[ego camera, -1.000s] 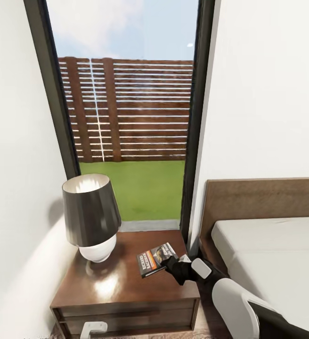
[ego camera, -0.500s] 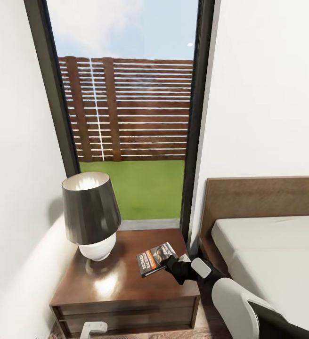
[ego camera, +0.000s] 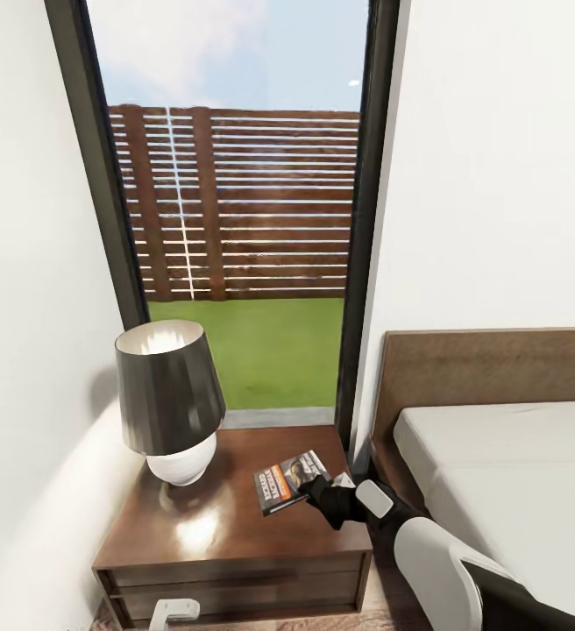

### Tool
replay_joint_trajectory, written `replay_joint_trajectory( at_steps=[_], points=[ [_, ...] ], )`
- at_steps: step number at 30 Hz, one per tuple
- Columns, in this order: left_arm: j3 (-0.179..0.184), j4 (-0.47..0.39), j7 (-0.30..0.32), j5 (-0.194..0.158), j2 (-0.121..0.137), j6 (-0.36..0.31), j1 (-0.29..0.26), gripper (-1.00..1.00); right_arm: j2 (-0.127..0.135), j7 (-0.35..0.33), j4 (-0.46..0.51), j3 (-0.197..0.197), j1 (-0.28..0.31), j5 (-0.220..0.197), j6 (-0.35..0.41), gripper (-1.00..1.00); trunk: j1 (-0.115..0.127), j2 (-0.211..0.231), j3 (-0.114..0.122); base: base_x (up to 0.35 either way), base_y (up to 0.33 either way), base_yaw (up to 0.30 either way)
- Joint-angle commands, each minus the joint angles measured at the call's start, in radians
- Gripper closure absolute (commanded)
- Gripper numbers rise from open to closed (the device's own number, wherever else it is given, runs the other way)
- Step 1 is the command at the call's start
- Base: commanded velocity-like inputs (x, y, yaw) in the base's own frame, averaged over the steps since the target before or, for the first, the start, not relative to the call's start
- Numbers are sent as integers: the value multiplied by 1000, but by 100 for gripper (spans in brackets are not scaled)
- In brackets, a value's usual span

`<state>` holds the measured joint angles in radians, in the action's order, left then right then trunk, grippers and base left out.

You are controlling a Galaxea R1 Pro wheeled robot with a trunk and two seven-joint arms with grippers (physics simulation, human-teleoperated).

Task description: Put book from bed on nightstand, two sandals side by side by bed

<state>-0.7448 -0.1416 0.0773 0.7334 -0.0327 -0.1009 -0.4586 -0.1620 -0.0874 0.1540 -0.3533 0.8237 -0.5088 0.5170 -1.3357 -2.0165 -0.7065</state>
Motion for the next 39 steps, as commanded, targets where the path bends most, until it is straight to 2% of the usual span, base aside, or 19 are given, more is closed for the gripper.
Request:
replay_joint_trajectory(
  at_steps=[1, 25, 34, 39],
  points=[
    [-8, -4, 7, 8, -1, -6, 0, -100, 0, -2, 2, -4, 0, 4, 5, 100, 0, 0, -1, 0, 0, 0],
    [-8, -4, 6, 8, -1, -6, 0, -100, -1, 0, 14, -1, 9, 4, 9, 100, 0, 0, -1, 0, 0, 0],
    [-8, -4, 7, 8, -1, -6, 0, -100, 0, 5, 15, -1, 20, 7, 83, 100, 0, 0, -1, 0, 0, 0],
    [-8, -4, 6, 8, 0, -6, 0, -100, 1, 5, 15, -2, 21, 7, 93, 100, 0, 0, -1, 0, 0, 0]
  ],
)
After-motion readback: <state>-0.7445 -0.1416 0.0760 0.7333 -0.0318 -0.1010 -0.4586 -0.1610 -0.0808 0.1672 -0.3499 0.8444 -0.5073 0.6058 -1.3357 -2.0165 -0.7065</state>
